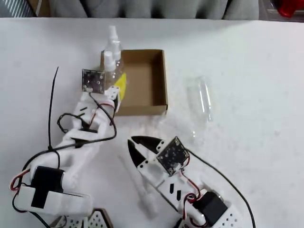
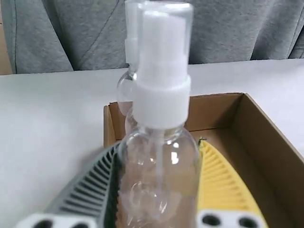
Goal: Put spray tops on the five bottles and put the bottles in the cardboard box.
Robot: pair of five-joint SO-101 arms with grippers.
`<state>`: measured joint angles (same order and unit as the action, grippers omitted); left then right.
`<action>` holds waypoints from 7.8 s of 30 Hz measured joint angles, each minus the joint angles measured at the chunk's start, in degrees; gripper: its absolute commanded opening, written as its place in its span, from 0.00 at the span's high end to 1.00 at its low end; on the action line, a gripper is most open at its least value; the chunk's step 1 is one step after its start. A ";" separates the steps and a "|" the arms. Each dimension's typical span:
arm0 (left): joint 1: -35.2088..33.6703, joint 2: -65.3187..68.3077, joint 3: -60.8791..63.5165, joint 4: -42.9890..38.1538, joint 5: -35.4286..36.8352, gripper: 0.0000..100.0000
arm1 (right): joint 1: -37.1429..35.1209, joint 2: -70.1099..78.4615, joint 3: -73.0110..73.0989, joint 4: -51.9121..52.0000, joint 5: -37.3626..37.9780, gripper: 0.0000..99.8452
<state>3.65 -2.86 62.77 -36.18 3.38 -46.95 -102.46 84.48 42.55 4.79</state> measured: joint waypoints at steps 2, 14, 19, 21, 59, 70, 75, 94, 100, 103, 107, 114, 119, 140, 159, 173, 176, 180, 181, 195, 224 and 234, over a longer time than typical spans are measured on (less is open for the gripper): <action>0.00 0.00 0.00 0.00 0.00 0.98 | 0.00 0.00 0.00 0.00 0.00 0.98; -1.05 0.00 1.58 0.00 0.26 0.81 | -0.09 0.00 0.00 0.00 0.00 0.98; -1.58 0.00 2.11 0.00 0.09 0.77 | 0.09 0.00 0.00 0.00 0.00 0.98; -1.93 0.00 2.11 0.00 0.18 0.77 | 1.32 0.00 0.00 0.00 0.00 0.98; -4.48 0.00 2.55 0.00 0.00 0.64 | 3.08 0.00 0.00 0.00 0.00 0.98; -4.48 -12.48 4.04 15.21 0.00 0.63 | 3.08 0.00 0.00 0.00 0.00 0.98; -4.48 -20.13 7.91 22.15 0.00 0.63 | 3.08 0.00 0.00 0.00 0.00 0.98; -10.29 -63.47 28.92 53.36 0.00 0.64 | 3.08 0.00 0.00 0.00 0.00 0.98; -13.01 -77.19 34.81 61.36 0.00 0.64 | 7.47 0.00 0.00 0.00 0.00 0.98; -15.21 -82.29 34.81 67.60 0.00 0.64 | 13.71 -0.18 0.00 0.00 0.00 0.98; -15.74 -87.12 34.81 75.43 0.00 0.64 | 21.98 -0.35 0.00 0.00 0.00 0.98; -15.82 -88.97 34.81 80.35 -0.09 0.64 | 39.56 -0.35 0.00 8.00 4.92 0.98; -15.82 -88.97 34.81 81.49 -4.04 0.77 | 42.99 -0.35 0.00 15.91 12.66 0.98; -15.82 -88.97 34.81 82.02 -12.13 0.95 | 31.65 51.34 -32.00 24.79 13.63 0.80; -15.82 -88.97 34.81 82.02 -12.31 0.95 | 29.45 85.54 -48.70 28.04 36.84 0.76; -15.82 -88.97 34.81 82.02 -12.40 0.95 | 29.45 89.32 -48.70 23.38 30.95 0.76; -15.82 -88.97 34.81 82.02 -12.40 0.95 | 29.54 93.98 -48.70 20.40 36.31 0.76; -15.82 -88.97 34.81 82.02 -12.40 0.95 | 29.71 101.10 -49.23 16.35 41.67 0.76; -15.82 -88.97 34.81 82.02 -12.40 0.95 | 29.71 102.68 -49.32 15.74 42.46 0.78; -15.82 -88.97 34.81 82.02 -12.40 0.94 | 39.21 99.25 -53.89 26.46 51.69 0.98; -15.82 -88.97 34.81 82.11 -12.40 0.94 | 76.22 107.78 -54.07 24.88 112.88 0.71; -15.82 -88.97 34.81 82.11 -12.40 0.94 | 76.04 103.03 -57.58 23.30 97.14 0.68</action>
<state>-12.18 -91.82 97.58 45.93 -9.01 29.10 0.57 26.90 65.85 101.93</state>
